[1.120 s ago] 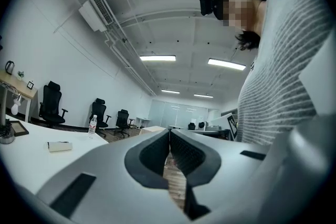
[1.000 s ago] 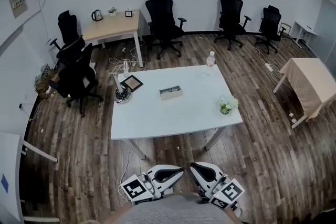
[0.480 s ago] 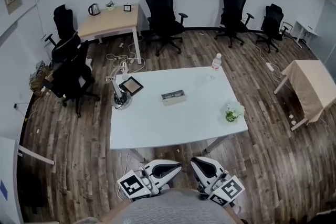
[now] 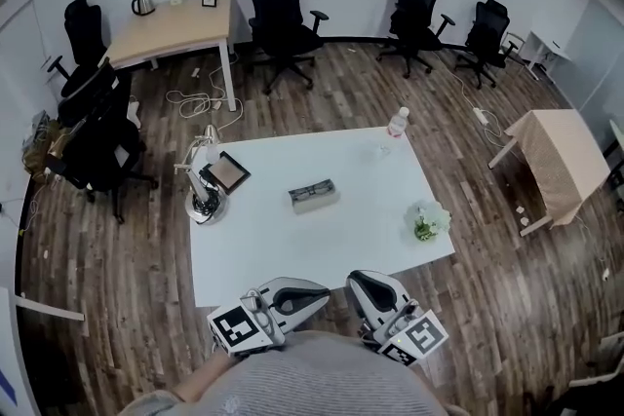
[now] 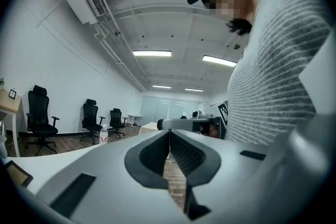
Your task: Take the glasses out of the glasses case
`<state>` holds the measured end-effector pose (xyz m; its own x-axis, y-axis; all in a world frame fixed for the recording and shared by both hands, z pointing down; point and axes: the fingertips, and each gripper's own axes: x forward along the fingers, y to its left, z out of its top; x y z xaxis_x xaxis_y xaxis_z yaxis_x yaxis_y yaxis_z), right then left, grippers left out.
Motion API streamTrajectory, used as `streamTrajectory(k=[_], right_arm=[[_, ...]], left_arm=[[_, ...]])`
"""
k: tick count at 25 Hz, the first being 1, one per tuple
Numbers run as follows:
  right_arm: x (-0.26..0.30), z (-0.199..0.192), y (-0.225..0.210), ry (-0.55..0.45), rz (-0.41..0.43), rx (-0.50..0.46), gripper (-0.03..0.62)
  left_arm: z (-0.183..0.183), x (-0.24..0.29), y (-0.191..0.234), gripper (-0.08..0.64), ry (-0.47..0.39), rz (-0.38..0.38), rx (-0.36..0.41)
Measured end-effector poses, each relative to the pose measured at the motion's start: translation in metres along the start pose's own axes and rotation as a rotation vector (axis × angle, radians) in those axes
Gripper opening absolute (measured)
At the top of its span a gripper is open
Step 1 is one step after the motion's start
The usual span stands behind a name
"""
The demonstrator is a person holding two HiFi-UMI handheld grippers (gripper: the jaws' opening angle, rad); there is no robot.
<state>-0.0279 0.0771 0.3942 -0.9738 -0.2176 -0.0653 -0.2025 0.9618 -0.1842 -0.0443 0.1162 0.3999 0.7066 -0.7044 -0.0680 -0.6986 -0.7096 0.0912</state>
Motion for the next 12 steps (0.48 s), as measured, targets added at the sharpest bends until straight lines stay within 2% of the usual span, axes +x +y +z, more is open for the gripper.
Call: streamTrajectory(k=[3,8,12], right_arm=[[0.025,0.000,-0.016,-0.009,-0.044,-0.040,0.017],[0.059,0.005,-0.028,-0.042,-0.119,-0.027,0.017],[0.061,-0.002,-0.042,-0.018,-0.170,-0.021,0.017]], left_arm=[[0.003,-0.005,0.026,0.014,0.001,-0.034,-0.003],[0.003,-0.013,0.068,0.014,0.027,-0.079,0.006],[0.000,-0.014,0.096,0.014,0.056,-0.093,-0.016]])
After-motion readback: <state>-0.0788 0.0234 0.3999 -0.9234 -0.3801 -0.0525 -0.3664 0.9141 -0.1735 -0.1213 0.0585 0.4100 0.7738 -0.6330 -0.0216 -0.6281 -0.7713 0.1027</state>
